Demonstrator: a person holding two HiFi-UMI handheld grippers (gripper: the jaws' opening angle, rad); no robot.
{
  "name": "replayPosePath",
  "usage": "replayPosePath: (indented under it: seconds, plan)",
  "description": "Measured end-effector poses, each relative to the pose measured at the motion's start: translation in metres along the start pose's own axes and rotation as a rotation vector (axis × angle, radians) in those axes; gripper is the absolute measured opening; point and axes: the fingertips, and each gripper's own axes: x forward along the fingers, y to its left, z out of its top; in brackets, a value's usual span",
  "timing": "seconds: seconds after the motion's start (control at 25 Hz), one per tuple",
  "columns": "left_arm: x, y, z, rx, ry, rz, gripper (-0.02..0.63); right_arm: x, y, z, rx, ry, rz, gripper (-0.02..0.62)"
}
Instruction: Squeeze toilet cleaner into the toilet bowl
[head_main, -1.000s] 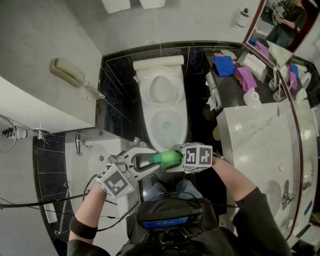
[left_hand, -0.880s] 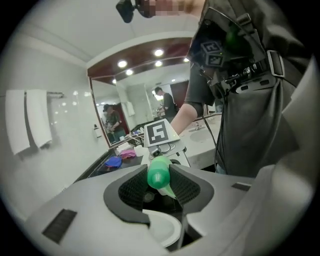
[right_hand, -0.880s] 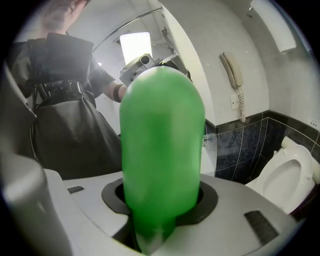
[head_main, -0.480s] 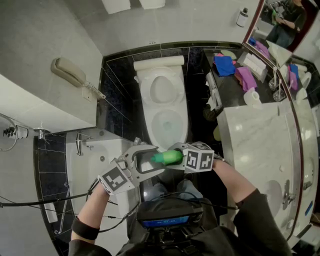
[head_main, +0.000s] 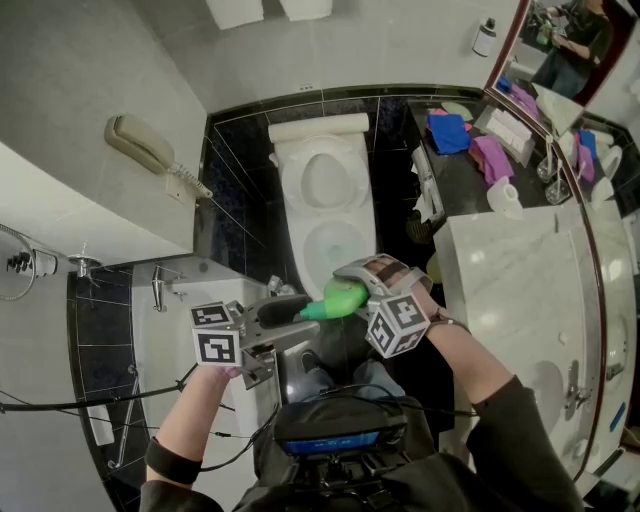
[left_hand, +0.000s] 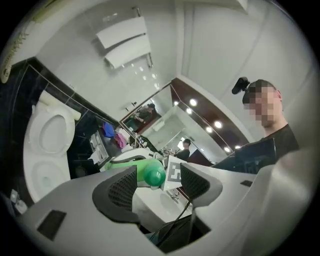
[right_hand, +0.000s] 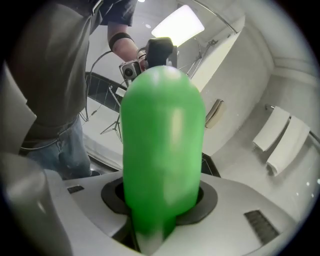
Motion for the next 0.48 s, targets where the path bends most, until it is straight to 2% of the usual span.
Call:
replayPosePath:
  seconds: [0.24,0.32,0.4,0.48]
  plan:
    - [0.0033,0.0006,-0.0040,0.001,0.019,-0.009,0.270,0.0032,-0.0019,0.0025,-0.046,0.014,-0.013,0.202]
    - [0.0042,0.0011,-0.0044,0.018,0.024,-0.009,0.227,0.0037,-0.0019,0.0029,-0.053,0.014,-0.018,0.201]
    - [0.0040,0.0038,-0.0046,0.054,0.027,0.010,0.146,0.0043,-0.0012,0.0034,-0.056,0.013,-0.015,0.201]
    - [0.0036,0.0052,-0.0046,0.094,0.027,0.019,0.129,0.0048,-0.0001,0.0036,-0.045,0.010,-0.003,0.201]
